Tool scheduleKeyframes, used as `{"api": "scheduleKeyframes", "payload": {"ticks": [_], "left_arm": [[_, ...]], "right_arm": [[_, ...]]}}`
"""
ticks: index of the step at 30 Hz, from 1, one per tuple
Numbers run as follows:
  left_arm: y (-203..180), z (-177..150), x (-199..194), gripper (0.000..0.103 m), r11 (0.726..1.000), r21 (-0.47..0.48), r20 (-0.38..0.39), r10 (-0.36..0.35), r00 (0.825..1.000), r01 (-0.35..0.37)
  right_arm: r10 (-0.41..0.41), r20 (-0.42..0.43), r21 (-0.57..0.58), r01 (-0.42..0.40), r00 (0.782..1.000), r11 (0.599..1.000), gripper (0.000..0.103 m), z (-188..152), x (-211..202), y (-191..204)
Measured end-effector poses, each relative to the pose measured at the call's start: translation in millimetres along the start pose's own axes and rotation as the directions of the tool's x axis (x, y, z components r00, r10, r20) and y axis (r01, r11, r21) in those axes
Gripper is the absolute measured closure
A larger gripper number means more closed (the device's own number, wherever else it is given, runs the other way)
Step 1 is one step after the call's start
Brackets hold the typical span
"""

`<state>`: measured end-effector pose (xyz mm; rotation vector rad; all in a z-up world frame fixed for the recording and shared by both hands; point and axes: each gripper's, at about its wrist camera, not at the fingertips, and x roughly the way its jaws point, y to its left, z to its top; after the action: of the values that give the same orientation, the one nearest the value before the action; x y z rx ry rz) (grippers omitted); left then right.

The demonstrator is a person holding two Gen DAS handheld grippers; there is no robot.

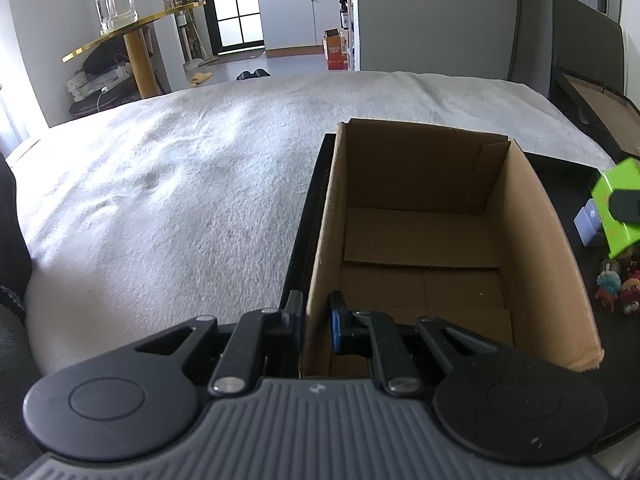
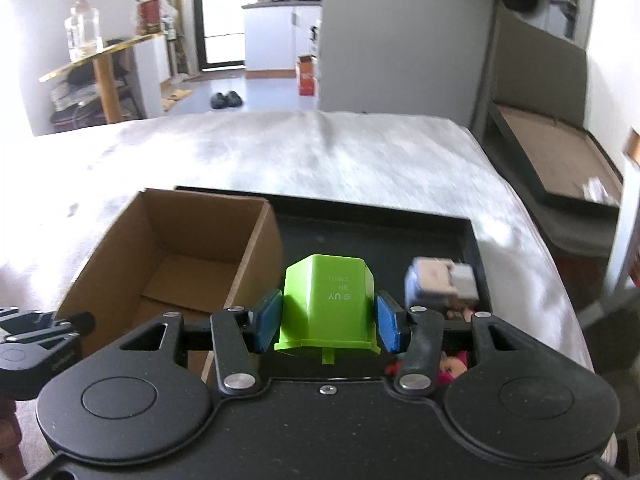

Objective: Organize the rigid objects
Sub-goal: 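Carry the green cup with the right gripper into the cardboard box and release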

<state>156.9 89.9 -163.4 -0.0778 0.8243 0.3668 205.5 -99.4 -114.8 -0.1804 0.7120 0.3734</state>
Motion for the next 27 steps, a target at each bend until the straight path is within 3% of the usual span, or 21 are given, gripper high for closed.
{"api": "scheduleKeyframes", "payload": {"ticks": [14, 27], "left_arm": [[5.6, 1.2, 2.5, 0.09, 0.999, -0.003, 0.009, -0.037, 0.999, 0.037], [10.0, 2.1, 6.4, 0.09, 0.998, -0.033, -0.008, -0.047, 0.999, 0.047]], "right_arm": [[0.099, 0.073, -0.128, -0.09, 0.992, 0.988, 0.054, 17.7, 1.5, 41.1], [0.183, 0.019, -0.162, -0.178, 0.983, 0.971, 0.054, 11.5, 20.8, 67.4]]}}
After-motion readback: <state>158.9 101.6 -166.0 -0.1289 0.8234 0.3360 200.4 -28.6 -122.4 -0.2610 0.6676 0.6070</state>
